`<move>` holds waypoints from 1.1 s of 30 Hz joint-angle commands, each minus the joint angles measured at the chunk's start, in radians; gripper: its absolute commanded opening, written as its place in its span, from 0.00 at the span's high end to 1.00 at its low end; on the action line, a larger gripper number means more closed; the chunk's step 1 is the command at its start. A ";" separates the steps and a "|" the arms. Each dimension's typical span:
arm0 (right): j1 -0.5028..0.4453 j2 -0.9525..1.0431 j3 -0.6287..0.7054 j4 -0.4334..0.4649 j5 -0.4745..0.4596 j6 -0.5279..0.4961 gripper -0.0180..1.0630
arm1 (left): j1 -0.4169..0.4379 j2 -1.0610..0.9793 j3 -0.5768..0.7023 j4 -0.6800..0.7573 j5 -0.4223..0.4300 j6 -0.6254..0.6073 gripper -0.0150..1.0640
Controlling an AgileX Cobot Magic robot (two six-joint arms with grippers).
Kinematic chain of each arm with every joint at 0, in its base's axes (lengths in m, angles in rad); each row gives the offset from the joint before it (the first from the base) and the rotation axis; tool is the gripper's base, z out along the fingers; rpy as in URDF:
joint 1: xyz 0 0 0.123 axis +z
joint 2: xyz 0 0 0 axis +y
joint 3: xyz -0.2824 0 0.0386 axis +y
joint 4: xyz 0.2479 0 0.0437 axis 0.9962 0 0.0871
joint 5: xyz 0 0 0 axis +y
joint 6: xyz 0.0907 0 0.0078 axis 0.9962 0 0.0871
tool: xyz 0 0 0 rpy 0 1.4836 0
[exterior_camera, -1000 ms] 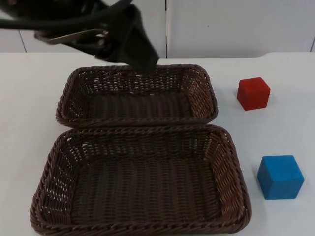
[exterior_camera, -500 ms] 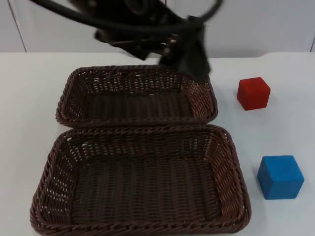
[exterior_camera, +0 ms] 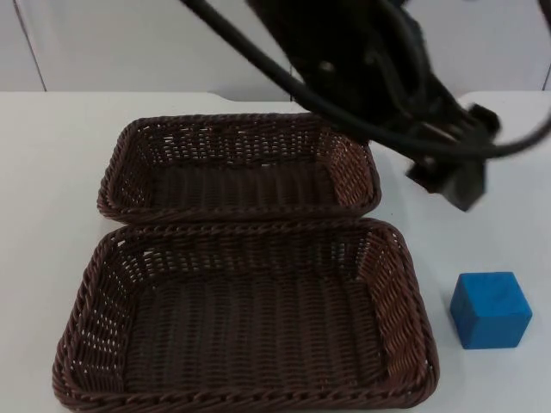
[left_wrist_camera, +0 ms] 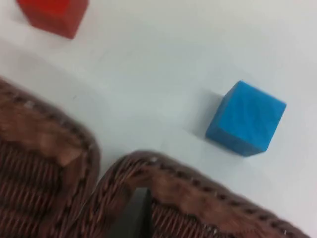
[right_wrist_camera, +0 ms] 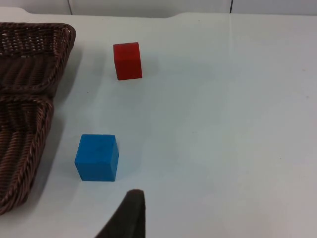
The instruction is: Pick up one cube with the left hand and place it into the upper basket. Pick up one cube with the right hand and place it into the lower basket.
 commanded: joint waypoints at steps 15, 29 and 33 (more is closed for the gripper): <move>-0.007 -0.004 0.005 -0.002 -0.006 -0.003 0.01 | -0.183 0.278 -0.239 0.125 0.030 0.004 0.01; -0.007 -0.004 0.005 -0.002 -0.006 -0.003 0.01 | -0.215 0.391 -0.280 0.191 -0.033 0.108 0.01; -0.007 -0.004 0.005 -0.002 -0.006 -0.003 0.01 | -0.215 0.395 -0.280 0.216 -0.061 0.108 0.01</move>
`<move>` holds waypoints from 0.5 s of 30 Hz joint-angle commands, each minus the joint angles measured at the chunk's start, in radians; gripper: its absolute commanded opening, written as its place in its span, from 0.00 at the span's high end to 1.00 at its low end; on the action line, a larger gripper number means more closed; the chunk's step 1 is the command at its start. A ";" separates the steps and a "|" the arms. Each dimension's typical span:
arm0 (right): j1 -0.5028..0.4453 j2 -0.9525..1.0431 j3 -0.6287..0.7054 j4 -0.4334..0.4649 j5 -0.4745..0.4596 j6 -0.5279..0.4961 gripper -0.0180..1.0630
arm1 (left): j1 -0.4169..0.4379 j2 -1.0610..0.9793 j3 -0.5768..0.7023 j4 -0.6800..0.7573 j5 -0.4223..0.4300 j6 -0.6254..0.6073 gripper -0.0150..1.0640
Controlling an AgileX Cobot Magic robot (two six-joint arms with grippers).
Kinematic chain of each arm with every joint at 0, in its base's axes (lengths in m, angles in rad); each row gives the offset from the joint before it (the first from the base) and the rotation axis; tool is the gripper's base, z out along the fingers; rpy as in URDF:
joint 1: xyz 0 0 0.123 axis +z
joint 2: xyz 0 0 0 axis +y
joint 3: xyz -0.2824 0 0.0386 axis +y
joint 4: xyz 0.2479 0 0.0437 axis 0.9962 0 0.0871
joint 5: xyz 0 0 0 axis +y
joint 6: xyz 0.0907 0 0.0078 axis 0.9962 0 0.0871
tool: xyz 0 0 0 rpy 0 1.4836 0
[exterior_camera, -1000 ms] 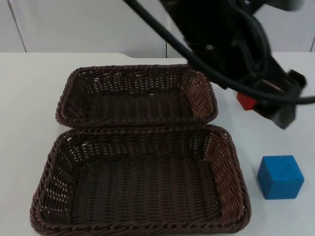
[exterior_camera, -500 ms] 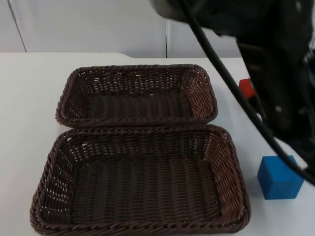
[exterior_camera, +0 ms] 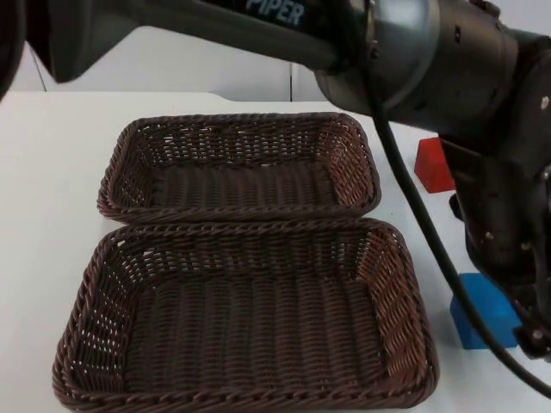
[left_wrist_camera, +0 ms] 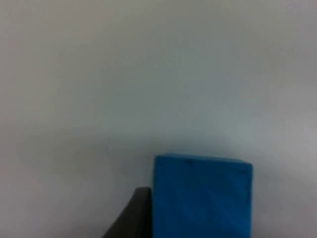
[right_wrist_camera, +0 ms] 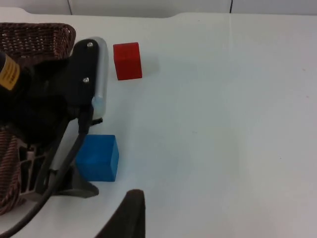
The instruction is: Pick up one cube with the left hand and place it into the upper basket. Pick up one cube with the right hand and place it into the lower basket.
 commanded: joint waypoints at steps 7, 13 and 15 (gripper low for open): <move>-0.007 -0.004 0.005 -0.002 -0.006 -0.003 0.01 | -0.002 0.048 -0.016 0.032 -0.050 0.003 0.01; -0.007 -0.004 0.005 -0.002 -0.006 -0.003 0.01 | -0.002 0.085 -0.017 0.060 -0.078 0.003 0.01; -0.007 -0.004 0.005 -0.002 -0.006 -0.003 0.01 | -0.002 0.096 -0.017 0.060 -0.089 0.003 0.01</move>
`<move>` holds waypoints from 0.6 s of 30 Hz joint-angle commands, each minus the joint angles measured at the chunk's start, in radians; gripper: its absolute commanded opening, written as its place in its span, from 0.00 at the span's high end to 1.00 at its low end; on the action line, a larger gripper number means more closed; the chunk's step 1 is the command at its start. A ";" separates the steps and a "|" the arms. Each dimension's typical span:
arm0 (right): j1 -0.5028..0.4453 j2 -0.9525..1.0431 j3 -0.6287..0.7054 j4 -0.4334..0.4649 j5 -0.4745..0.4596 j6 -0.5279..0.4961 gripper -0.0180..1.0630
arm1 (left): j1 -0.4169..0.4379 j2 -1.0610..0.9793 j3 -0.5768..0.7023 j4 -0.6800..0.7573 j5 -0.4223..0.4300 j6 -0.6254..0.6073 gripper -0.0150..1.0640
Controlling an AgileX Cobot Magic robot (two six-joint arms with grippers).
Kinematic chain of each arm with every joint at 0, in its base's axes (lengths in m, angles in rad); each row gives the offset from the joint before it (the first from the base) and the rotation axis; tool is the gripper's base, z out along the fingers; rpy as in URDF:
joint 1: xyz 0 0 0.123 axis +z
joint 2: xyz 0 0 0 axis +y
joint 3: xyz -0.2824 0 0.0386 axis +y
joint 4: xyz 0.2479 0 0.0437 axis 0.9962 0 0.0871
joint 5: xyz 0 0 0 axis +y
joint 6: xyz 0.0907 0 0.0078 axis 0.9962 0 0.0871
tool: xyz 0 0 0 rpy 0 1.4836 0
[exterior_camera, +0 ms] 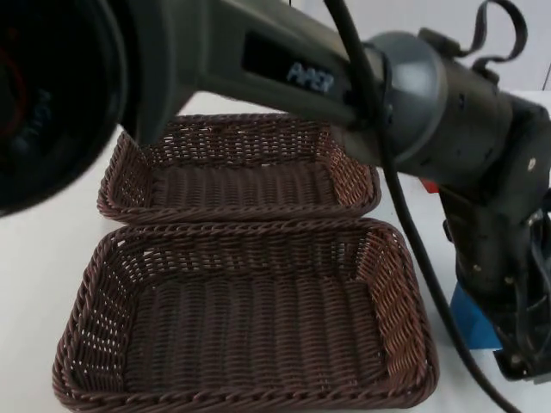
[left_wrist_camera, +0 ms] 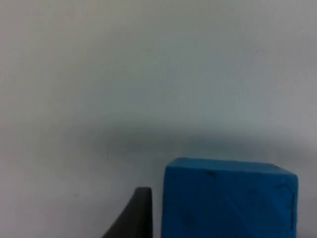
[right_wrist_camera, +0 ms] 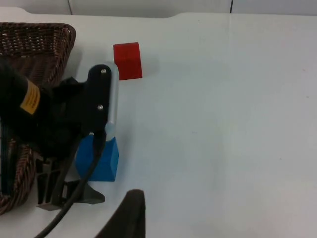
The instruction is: Pick up one cube with the left hand and place it into the upper basket. Pick up one cube with the right hand and place it into the lower basket.
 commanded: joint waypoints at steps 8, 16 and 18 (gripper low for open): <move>-0.007 -0.004 0.005 -0.002 -0.006 -0.003 0.01 | -0.002 0.038 -0.007 0.009 -0.027 0.001 0.01; -0.007 -0.004 0.005 -0.002 -0.006 -0.003 0.01 | -0.002 0.042 -0.007 0.027 -0.034 0.001 0.04; -0.007 -0.004 0.005 -0.002 -0.006 -0.003 0.01 | -0.002 0.042 -0.007 0.030 -0.034 0.001 0.15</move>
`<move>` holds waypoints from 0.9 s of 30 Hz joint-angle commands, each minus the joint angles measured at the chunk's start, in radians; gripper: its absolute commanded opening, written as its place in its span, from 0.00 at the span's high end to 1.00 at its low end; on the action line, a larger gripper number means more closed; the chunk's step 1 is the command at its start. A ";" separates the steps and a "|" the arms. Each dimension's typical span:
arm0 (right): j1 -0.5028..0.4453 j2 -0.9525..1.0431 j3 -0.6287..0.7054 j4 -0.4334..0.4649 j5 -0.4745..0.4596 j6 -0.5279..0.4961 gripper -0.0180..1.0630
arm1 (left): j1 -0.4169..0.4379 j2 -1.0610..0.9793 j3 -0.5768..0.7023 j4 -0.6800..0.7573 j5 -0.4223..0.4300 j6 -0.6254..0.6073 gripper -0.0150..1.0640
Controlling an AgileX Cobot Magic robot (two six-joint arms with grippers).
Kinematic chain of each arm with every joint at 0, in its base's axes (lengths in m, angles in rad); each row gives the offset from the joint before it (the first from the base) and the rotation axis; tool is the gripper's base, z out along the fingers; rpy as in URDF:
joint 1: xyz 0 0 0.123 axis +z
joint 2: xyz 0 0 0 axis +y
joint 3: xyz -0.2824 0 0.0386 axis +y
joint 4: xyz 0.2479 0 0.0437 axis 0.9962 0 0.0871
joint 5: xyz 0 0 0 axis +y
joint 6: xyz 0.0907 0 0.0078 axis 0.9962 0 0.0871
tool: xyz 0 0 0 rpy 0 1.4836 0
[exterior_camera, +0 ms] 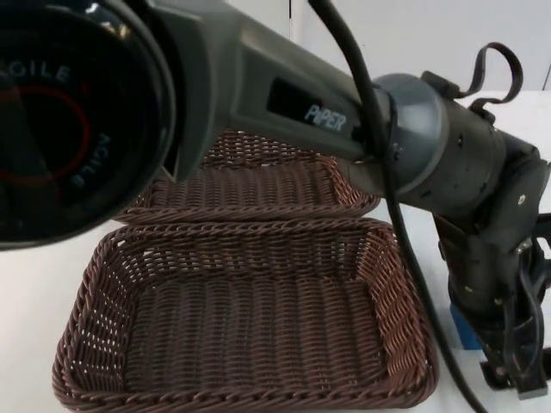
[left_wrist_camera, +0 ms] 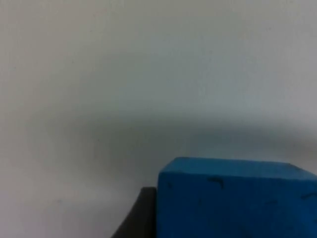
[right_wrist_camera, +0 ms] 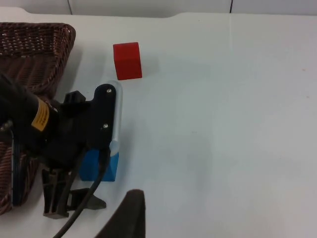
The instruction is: Pick up one cube with the left hand and place it into the upper basket. Pick up one cube with the right hand and place it into the lower basket.
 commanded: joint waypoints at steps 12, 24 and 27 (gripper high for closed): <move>0.034 -0.004 0.005 -0.002 -0.006 -0.003 0.01 | -0.002 -0.045 -0.007 0.093 0.059 -0.038 0.99; 0.044 -0.004 0.005 -0.004 -0.006 -0.003 0.01 | -0.002 -0.233 -0.007 0.100 0.088 -0.122 0.99; 0.044 -0.004 0.005 -0.004 -0.006 -0.003 0.01 | -0.002 -0.294 -0.007 0.100 0.091 -0.142 0.99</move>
